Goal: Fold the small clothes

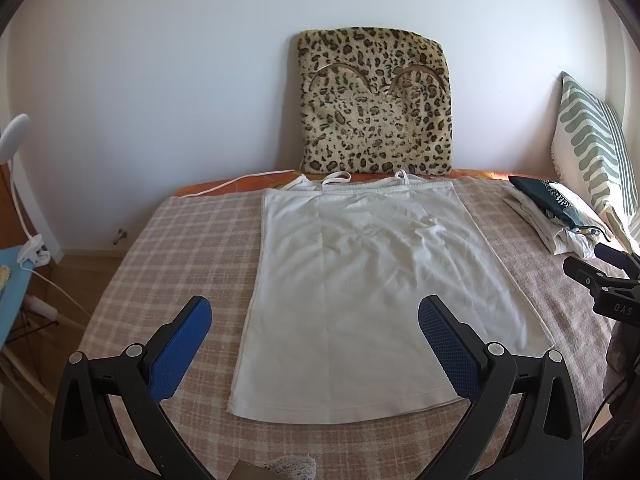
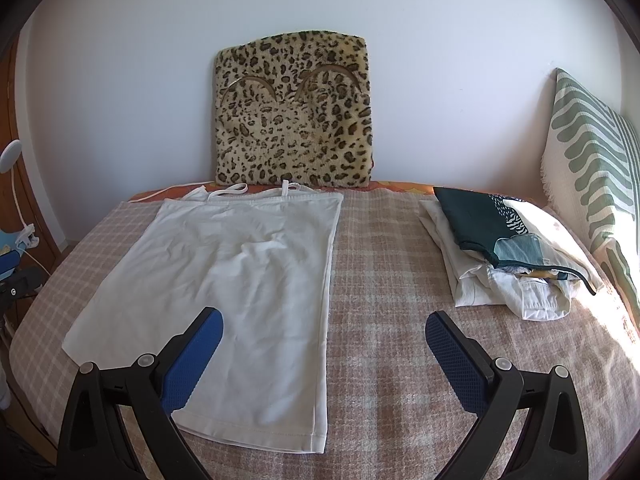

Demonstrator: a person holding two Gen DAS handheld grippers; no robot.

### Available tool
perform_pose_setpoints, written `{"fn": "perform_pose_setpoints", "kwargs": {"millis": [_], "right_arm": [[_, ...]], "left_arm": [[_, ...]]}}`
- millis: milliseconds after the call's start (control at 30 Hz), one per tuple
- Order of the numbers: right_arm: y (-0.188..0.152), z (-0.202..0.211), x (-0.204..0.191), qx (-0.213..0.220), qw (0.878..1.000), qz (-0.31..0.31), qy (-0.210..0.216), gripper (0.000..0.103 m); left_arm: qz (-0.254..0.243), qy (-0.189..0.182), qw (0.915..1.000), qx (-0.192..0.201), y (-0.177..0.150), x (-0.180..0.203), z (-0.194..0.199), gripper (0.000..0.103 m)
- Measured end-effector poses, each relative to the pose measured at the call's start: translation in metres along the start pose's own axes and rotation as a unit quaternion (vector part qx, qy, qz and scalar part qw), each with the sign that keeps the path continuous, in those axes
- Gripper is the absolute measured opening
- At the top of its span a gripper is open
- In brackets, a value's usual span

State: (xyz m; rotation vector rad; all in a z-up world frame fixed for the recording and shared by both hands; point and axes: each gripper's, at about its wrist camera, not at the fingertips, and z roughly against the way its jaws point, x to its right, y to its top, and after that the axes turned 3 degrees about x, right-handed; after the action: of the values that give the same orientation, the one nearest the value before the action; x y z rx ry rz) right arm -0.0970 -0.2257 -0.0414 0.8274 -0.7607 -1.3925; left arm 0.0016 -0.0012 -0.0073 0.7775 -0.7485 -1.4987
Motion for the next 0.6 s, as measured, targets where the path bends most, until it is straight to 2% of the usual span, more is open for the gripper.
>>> {"fn": "perform_pose_setpoints", "kwargs": {"millis": [300, 600], "right_arm": [[-0.001, 0.0, 0.002, -0.001, 1.0, -0.002, 0.0, 0.103], [0.003, -0.003, -0.009, -0.001, 1.0, 0.008, 0.011, 0.102]], "left_arm": [[-0.003, -0.004, 0.9999, -0.01, -0.004, -0.009, -0.004, 0.103], [0.023, 0.001, 0.9993, -0.029, -0.016, -0.036, -0.011, 0.103]]}}
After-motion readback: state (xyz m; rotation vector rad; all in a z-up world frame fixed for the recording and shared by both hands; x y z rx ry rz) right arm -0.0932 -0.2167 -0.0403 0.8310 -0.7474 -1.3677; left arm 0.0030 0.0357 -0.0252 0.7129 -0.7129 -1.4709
